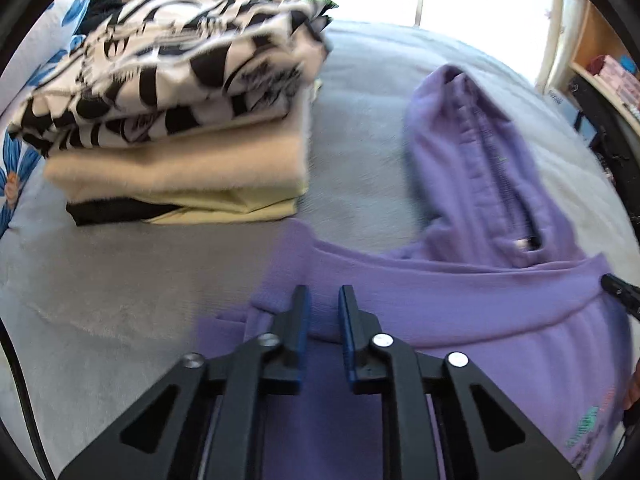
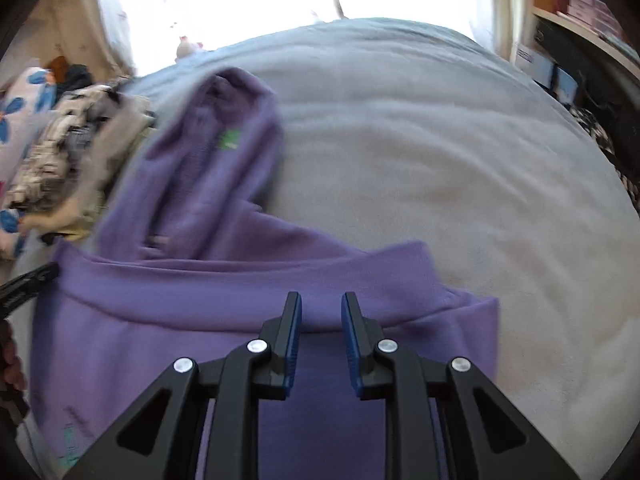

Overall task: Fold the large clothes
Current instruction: 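Grasp the folded edge with both grippers and pull it straight, then lay the edge down and open both grippers, then move both grippers to the hoodie's hood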

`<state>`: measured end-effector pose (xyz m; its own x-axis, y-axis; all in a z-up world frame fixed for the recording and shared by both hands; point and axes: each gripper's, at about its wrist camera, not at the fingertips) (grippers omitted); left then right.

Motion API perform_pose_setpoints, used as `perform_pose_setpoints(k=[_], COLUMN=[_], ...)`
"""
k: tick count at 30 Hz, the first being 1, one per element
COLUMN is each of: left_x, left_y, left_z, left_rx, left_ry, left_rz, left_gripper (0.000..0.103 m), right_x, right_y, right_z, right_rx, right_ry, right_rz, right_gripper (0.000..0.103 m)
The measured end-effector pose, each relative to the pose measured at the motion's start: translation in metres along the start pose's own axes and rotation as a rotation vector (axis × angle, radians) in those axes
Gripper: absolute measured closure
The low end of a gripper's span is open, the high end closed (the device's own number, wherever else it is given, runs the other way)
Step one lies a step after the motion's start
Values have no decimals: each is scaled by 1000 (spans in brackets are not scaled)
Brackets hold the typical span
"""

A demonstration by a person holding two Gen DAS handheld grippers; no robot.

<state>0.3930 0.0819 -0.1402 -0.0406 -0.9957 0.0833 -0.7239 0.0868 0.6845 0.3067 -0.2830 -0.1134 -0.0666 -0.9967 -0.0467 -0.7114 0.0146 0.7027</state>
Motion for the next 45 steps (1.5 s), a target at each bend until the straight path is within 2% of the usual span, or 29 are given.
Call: perform_pose_setpoints(k=[1,2,4,6,10,14,19,22,24,31,35,42,45], left_x=[-4,-7,-13,-16,-19,-26,-23,-13,-7,1,7,25,31], left_y=[-4,-7,-11,-13,-17,-12,3,18,29,78,109,168,194], left_z=[2,4,8,12,13,13,10,6,4,2,4,9,4], left_rx=[0,7,18,19,33,41,36,35,36,20,24,44,55], left_ry=[4,5,8,25,53,89,58,23,-2,-37,-61,-119,-124], left_rz=[0,4,16,31,48,69,39,23,5,-20,-46,-32,-2], left_gripper=[94,94,95,95,95,96,95,92,83,78,61,58,57], right_x=[10,23,40,45,40,42,39,33,27,1,-16,-46,-56], right_y=[-2,-3,-3,-1,-2,-1,5,14,23,62,87,138,161], right_z=[2,5,10,12,12,13,9,7,6,2,2,4,2], right_rx=[4,8,5,8,12,13,1,-12,-21,-47,-73,-69,-56], right_ry=[-12,-39,-87,-103,-75,-98,-94,-96,-92,-72,-45,14,29], right_rz=[16,21,2,-21,2,2,4,-2,-3,-39,-61,-96,-121], right_gripper=[85,93,101,101,101,101,101,98,97,97,97,97,97])
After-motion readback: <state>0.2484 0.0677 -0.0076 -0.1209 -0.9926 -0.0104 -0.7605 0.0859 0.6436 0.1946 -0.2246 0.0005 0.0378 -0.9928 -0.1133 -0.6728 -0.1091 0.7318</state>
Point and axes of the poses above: each gripper's, at about its wrist camera, not at the fingertips, and y roughly against the way its jaws point, x to its right, z to its underside, and after that the axes turned 14 degrees about x, right-handed
